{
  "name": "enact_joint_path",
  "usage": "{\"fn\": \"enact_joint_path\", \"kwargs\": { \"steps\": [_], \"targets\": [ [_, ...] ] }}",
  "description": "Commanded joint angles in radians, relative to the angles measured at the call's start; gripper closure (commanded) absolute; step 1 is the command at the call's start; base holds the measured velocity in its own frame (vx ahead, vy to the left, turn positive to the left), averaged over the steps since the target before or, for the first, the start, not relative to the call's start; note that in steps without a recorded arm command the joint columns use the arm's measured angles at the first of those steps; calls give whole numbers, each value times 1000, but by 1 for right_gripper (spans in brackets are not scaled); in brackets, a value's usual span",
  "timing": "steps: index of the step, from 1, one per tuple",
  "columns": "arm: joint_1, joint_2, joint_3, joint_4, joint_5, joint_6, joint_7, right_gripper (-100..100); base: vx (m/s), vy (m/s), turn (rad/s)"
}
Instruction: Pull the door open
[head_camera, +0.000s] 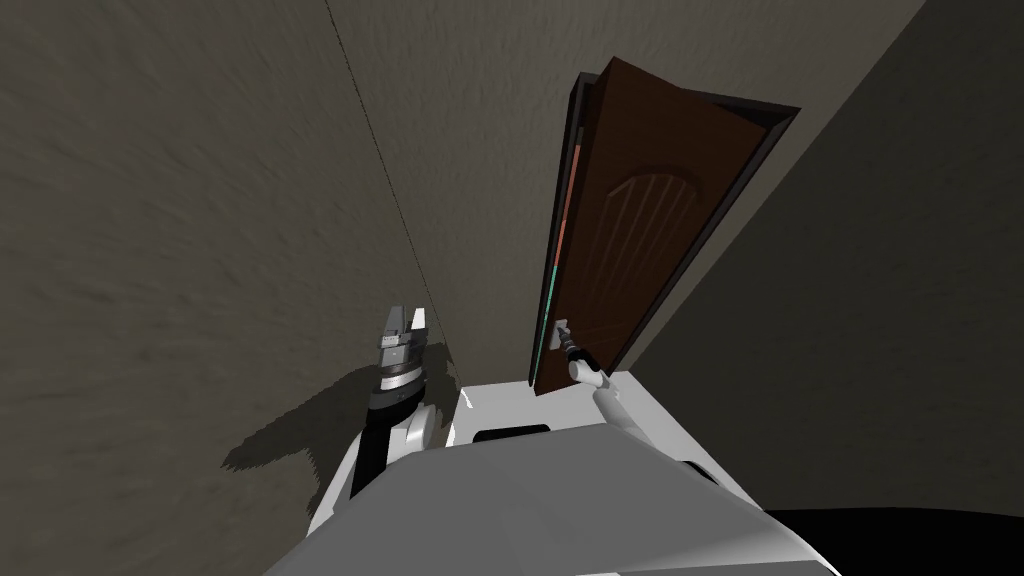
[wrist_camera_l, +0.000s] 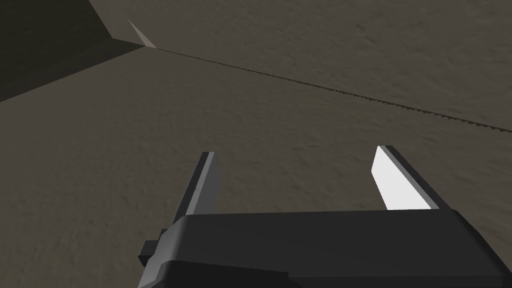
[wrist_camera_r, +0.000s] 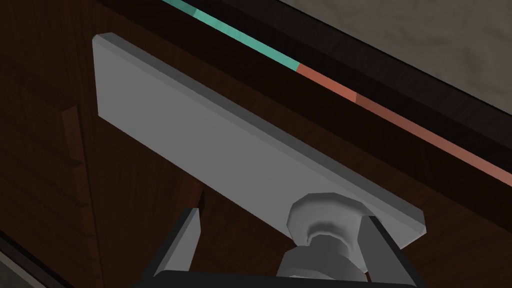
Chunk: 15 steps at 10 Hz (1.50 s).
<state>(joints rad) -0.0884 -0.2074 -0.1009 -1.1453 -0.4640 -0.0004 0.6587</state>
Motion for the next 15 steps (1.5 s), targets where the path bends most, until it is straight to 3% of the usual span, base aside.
{"fn": "enact_joint_path", "kwargs": {
  "steps": [1, 6, 8, 10, 13, 14, 15],
  "targets": [
    [16, -14, -19, 6, -3, 6, -48, 100, -33, -9, 54],
    [4, -18, -11, 21, -10, -17, -158, 100, -46, -37, 62],
    [4, -18, -11, 21, -10, -17, -163, 100, -21, -18, 32],
    [-5, -20, -4, 32, -15, -34, -229, 100, -40, -40, 84],
    [-5, -20, -4, 32, -15, -34, -243, 100, -26, -18, 12],
    [-9, -22, -1, 38, -17, -43, -284, 100, -31, -22, 65],
    [-9, -22, -1, 38, -17, -43, -284, 100, -43, -26, 69]
  ]
}}
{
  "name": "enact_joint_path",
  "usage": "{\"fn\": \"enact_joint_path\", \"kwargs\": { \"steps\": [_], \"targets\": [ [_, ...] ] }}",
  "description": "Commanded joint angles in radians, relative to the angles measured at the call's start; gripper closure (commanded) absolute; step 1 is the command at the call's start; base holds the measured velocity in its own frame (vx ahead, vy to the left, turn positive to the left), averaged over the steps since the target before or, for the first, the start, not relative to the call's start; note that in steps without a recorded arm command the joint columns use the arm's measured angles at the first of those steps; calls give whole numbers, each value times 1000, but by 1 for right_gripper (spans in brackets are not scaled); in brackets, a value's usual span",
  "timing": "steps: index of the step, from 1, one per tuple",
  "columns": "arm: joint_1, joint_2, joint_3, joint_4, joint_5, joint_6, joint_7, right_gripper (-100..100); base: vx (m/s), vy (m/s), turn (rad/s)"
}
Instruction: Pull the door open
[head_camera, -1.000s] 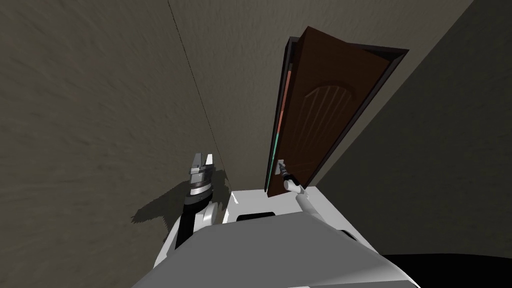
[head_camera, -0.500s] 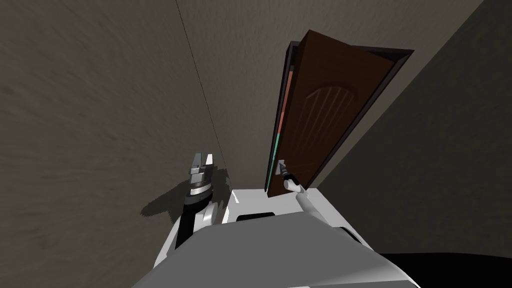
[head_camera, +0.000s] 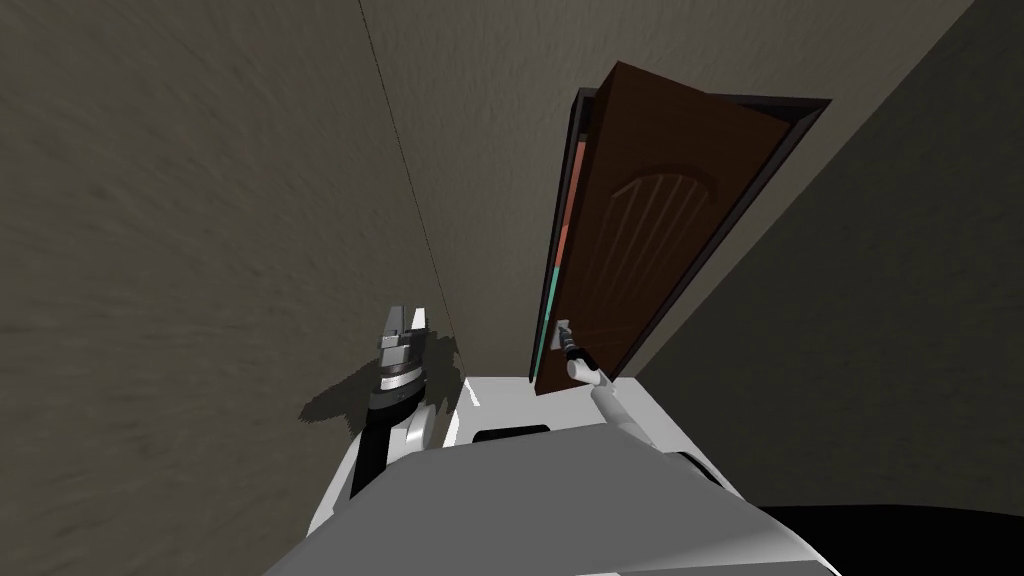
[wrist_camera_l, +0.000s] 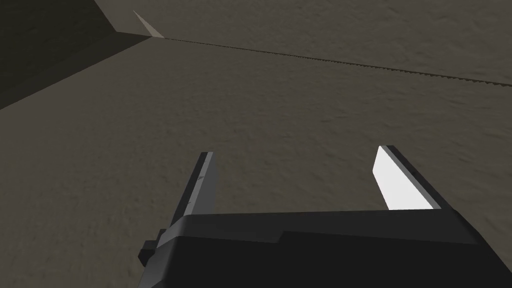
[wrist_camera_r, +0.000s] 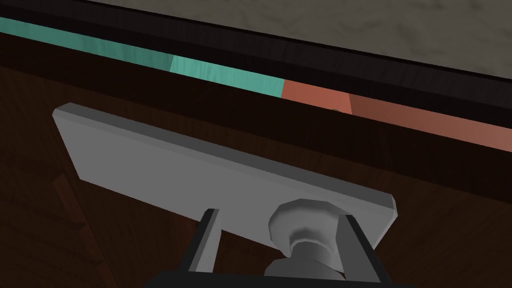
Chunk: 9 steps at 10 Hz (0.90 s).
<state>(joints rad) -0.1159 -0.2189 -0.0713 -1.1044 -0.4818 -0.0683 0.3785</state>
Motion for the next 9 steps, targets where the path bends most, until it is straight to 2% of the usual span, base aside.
{"fn": "enact_joint_path", "kwargs": {
  "steps": [1, 2, 5, 6, 7, 8, 9],
  "targets": [
    [18, -10, -31, -3, 1, 25, -4, 100, -25, -15, 5],
    [14, -11, -28, 3, -2, 16, -45, 100, -34, -20, 61],
    [14, -11, -28, 3, -2, 16, -45, 100, -18, -15, 14],
    [9, -13, -24, 9, -4, 7, -86, 100, -32, -21, 62],
    [9, -13, -24, 9, -4, 7, -86, 100, -36, -28, 67],
    [4, -14, -21, 15, -7, -3, -120, 100, -41, -30, 99],
    [4, -14, -21, 15, -7, -3, -127, 100, -36, -41, 52]
  ]
}}
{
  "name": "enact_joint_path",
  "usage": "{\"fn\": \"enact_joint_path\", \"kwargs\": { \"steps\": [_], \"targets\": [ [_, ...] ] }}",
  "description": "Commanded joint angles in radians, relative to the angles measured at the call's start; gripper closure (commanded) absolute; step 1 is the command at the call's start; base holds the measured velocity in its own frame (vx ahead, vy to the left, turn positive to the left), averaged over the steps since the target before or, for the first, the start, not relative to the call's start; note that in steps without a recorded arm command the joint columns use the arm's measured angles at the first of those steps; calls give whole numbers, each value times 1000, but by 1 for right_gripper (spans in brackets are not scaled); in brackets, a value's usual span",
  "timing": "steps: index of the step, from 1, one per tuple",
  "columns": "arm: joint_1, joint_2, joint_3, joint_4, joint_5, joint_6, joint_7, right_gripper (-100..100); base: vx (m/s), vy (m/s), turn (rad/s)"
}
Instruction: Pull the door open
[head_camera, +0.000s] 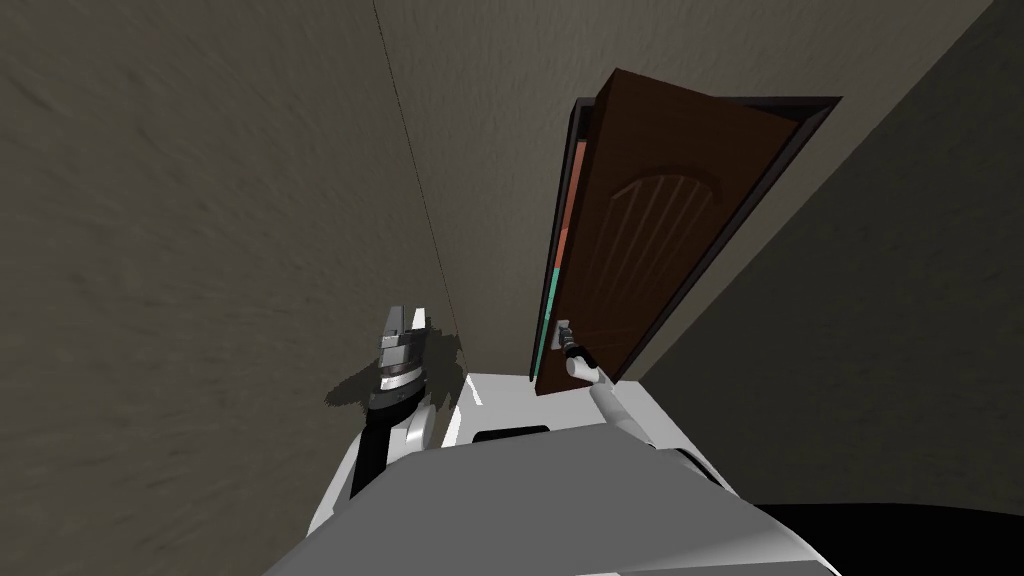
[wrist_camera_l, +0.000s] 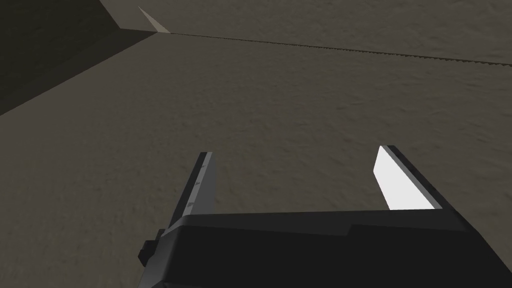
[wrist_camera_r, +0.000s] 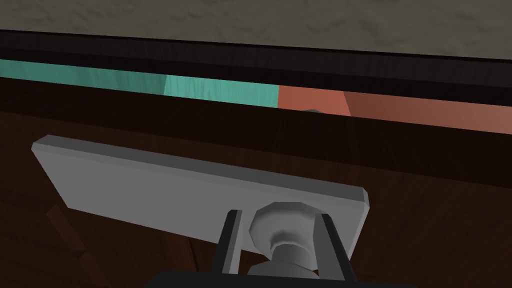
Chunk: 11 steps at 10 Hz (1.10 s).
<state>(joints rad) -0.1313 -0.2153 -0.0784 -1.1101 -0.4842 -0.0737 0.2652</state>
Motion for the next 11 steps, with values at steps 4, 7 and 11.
{"fn": "enact_joint_path", "kwargs": {
  "steps": [4, 7, 11],
  "targets": [
    [10, -21, -7, 34, -10, -17, -97, 100, -55, -39, 64],
    [10, -21, -7, 34, -10, -17, -97, 100, -11, -3, -3],
    [10, -21, -7, 34, -10, -17, -97, 100, 5, 3, -3]
  ]
}}
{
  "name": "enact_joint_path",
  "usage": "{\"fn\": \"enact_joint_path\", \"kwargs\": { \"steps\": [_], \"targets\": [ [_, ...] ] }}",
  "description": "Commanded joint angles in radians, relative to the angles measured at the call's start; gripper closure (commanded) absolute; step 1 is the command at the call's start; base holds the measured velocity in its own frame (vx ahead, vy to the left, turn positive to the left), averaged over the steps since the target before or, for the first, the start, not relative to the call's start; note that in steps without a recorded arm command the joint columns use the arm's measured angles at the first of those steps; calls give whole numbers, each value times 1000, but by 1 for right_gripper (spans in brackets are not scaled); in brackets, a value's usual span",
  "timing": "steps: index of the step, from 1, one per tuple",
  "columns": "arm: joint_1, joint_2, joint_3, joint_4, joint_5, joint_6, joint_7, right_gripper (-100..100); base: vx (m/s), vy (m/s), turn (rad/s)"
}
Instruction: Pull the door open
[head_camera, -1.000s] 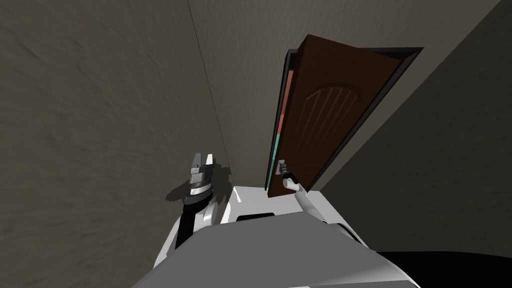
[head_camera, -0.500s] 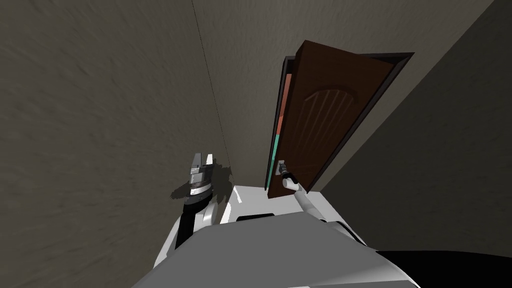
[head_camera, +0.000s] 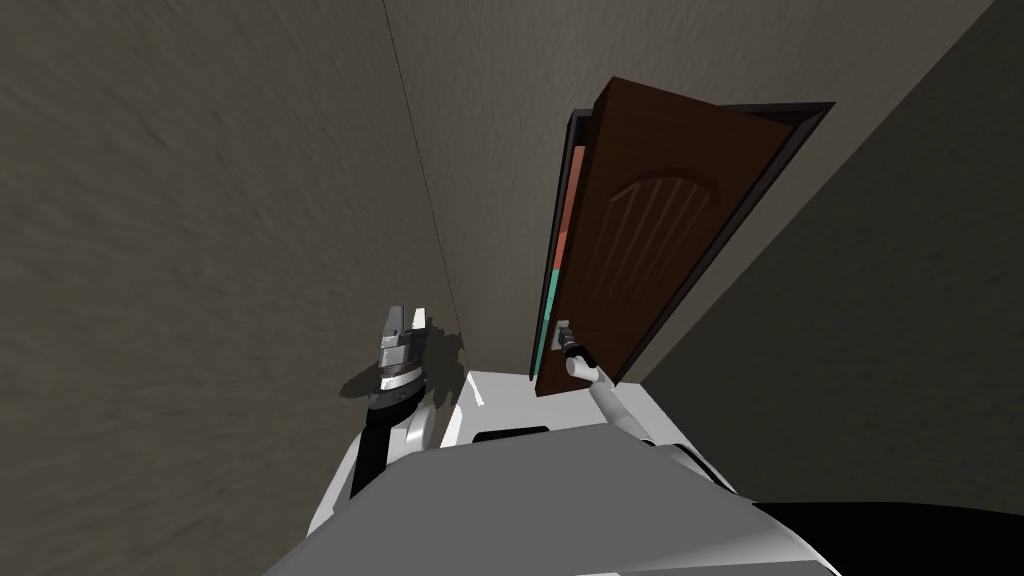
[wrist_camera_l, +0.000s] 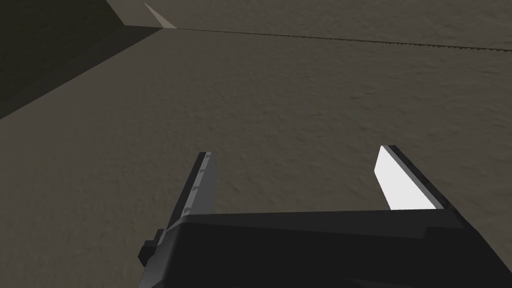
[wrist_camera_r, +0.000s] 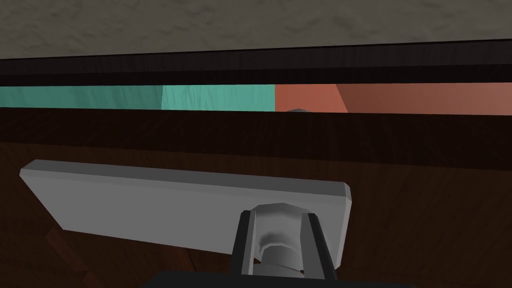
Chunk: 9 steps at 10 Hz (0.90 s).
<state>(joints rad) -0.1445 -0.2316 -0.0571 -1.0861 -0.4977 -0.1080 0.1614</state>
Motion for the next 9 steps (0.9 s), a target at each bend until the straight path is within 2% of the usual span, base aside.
{"fn": "enact_joint_path", "kwargs": {
  "steps": [1, 2, 5, 9],
  "targets": [
    [23, -4, -28, 10, 4, 17, 7, 100, -6, 3, -1],
    [-17, 0, 2, 27, 1, -15, -38, 100, -57, 0, 93],
    [-27, 2, 2, 41, 3, -28, -104, 100, -85, -44, 85],
    [-48, 5, 4, 70, 7, -53, -225, 100, -91, -60, 86]
  ]
}}
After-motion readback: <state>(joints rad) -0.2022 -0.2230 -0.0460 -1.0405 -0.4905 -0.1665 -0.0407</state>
